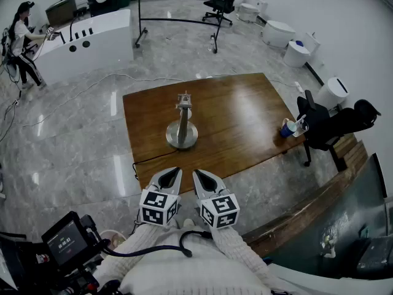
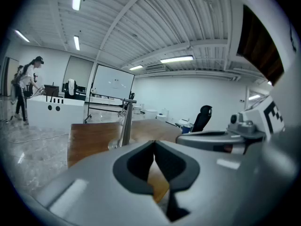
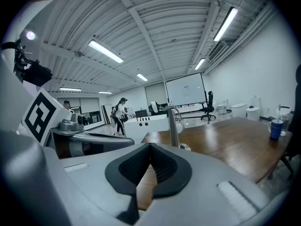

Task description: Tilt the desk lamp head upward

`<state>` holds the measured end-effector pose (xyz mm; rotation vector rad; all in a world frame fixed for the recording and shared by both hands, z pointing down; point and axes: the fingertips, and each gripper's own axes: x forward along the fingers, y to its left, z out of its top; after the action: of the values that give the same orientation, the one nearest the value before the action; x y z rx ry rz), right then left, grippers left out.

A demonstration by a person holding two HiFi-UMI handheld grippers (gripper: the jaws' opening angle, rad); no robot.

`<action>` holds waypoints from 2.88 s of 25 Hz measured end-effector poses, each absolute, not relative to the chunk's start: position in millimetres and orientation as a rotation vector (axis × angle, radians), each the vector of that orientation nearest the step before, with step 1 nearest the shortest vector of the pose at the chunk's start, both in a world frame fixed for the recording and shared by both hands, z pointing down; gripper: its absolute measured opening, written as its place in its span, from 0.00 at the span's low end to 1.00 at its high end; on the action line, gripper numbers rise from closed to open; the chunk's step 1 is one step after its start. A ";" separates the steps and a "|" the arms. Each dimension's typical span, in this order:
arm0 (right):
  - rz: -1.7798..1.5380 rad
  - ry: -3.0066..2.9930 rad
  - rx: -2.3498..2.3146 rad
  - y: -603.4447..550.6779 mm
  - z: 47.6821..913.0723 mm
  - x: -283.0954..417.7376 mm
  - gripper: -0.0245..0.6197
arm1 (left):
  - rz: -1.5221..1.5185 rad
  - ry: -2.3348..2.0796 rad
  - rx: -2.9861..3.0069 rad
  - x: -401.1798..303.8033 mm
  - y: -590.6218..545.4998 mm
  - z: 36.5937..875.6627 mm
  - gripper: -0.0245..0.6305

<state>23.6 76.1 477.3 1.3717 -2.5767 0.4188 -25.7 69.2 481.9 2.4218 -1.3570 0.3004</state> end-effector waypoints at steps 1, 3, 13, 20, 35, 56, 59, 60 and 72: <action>0.418 -2.574 1.382 74.1 477.1 25.2 0.04 | 0.306 -1.351 2.427 -24.8 68.3 482.4 0.05; 0.425 -2.569 1.401 72.4 477.8 28.7 0.04 | 0.313 -1.337 2.431 -21.9 68.4 484.1 0.05; 0.657 -2.606 1.415 54.7 481.8 26.7 0.08 | 0.291 -1.289 2.402 -29.6 47.1 493.3 0.05; 0.605 -2.607 1.327 -18.4 491.2 18.4 0.17 | 0.245 -1.315 2.368 -43.6 -27.0 491.5 0.05; -0.036 -2.607 0.944 -125.0 499.6 -13.5 0.23 | 0.037 -1.010 2.331 -74.4 -145.2 419.1 0.27; -0.314 -2.576 0.931 -114.9 493.8 -30.1 0.30 | -0.063 -0.127 1.822 -24.0 -195.4 452.8 0.28; -0.293 -2.578 0.954 -113.1 490.4 -28.3 0.30 | -0.052 -0.111 1.818 -14.4 -193.7 454.1 0.34; -0.292 -2.577 0.958 -112.1 489.9 -28.5 0.30 | -0.058 -0.107 1.806 -11.1 -194.4 454.9 0.34; -0.231 -2.618 0.988 -112.4 490.4 -31.6 0.28 | -0.167 -0.052 1.682 8.3 -205.0 458.0 0.33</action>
<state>-31.6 -112.4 490.4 0.9883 -2.6181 -0.2311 8.3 -205.0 458.0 1.6817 -0.0517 -0.1672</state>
